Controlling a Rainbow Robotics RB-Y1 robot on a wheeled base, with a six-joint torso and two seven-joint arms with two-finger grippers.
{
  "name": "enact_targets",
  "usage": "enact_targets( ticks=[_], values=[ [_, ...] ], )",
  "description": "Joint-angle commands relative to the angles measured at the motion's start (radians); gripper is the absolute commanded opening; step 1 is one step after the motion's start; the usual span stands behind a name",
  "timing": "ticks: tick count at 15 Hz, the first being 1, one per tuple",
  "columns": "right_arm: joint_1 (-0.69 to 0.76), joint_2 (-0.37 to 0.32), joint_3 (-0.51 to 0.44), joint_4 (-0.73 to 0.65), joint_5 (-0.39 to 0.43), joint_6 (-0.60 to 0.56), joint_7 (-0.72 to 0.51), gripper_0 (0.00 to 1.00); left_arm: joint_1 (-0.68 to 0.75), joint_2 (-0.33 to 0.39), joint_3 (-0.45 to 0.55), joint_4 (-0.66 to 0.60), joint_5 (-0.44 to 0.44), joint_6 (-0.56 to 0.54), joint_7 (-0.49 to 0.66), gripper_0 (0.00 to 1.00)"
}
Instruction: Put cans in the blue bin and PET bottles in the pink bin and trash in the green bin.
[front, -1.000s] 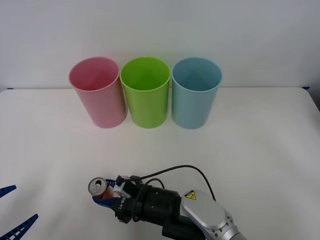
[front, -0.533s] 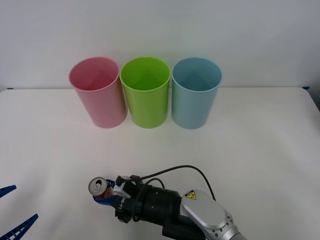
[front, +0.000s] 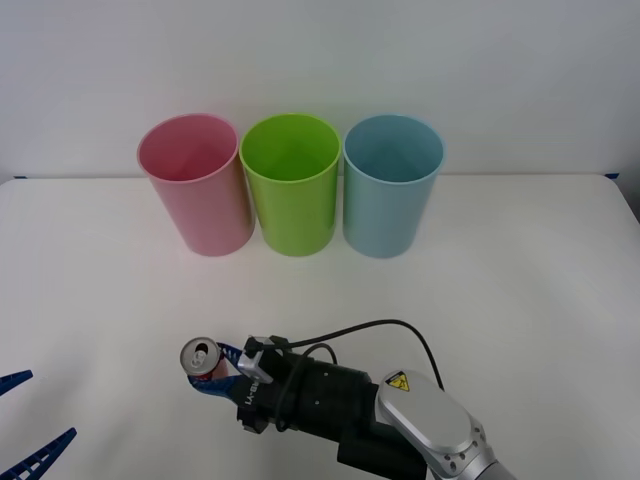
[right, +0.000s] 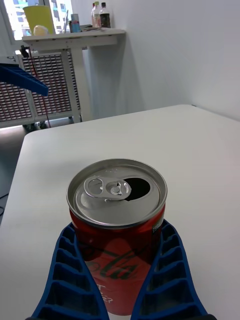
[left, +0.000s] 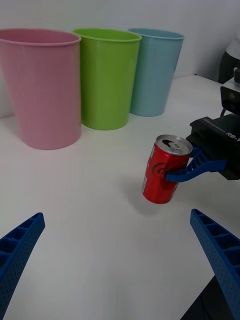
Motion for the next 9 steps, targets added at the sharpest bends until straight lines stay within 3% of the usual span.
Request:
enact_targets(
  ticks=[1, 9],
  values=[
    [0.036, -0.070, -0.006, -0.141, -0.024, 0.019, -0.023, 0.00, 0.000, 0.000, 0.000, 0.000, 0.000, 0.000, 0.000, 1.00],
    [0.152, -0.210, -0.098, -0.510, -0.038, 0.048, -0.185, 0.00, 0.000, 0.000, 0.000, 0.000, 0.000, 0.000, 0.000, 1.00]
  ],
)
